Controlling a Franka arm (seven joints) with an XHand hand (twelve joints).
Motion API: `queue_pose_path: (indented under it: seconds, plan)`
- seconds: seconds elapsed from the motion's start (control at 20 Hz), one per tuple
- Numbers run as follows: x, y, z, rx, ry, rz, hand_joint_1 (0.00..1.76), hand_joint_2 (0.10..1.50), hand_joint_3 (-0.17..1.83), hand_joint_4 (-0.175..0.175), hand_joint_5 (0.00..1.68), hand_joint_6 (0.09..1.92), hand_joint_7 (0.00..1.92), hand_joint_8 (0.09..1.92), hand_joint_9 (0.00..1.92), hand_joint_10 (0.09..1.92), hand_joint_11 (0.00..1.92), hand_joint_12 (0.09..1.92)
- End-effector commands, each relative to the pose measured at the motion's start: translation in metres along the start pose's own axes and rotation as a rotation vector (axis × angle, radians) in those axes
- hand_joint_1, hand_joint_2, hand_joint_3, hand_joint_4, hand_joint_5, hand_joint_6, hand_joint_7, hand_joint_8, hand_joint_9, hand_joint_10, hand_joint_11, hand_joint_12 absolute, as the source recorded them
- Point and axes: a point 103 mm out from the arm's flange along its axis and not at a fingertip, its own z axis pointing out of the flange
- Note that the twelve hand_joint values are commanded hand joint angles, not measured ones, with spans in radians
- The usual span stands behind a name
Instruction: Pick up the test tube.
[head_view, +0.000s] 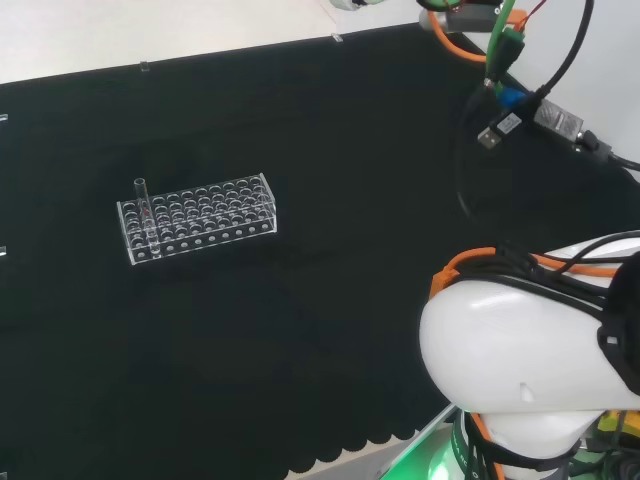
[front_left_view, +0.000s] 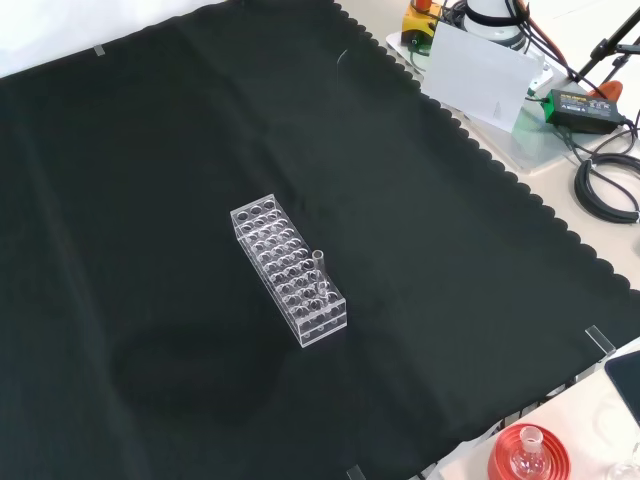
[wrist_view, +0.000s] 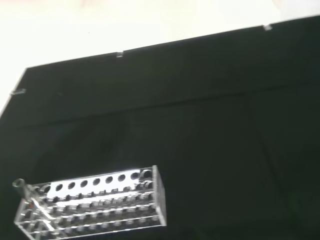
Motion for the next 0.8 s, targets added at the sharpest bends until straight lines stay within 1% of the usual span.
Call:
queue_pose_path:
  seconds: [0.05, 0.25, 0.6, 0.8]
  plan:
    - [-0.002, 0.018, 0.022, 0.019, 0.125, -0.025, 0.68, 0.77, 0.41, -0.045, 0.18, 0.22, 0.18, 0.84, 0.19, 0.97, 0.0, 1.44]
    - [0.002, 0.028, 0.036, 0.032, 0.116, -0.029, 0.75, 0.75, 0.41, -0.049, 0.19, 0.22, 0.2, 0.84, 0.2, 0.97, 0.0, 1.45]
    - [0.012, 0.05, 0.063, 0.095, 0.11, -0.044, 0.78, 0.74, 0.41, -0.051, 0.21, 0.22, 0.2, 0.84, 0.2, 0.96, 0.0, 1.46]
    - [0.02, 0.062, 0.075, 0.128, 0.113, -0.061, 0.79, 0.74, 0.42, -0.038, 0.23, 0.22, 0.18, 0.84, 0.19, 0.96, 0.0, 1.46]
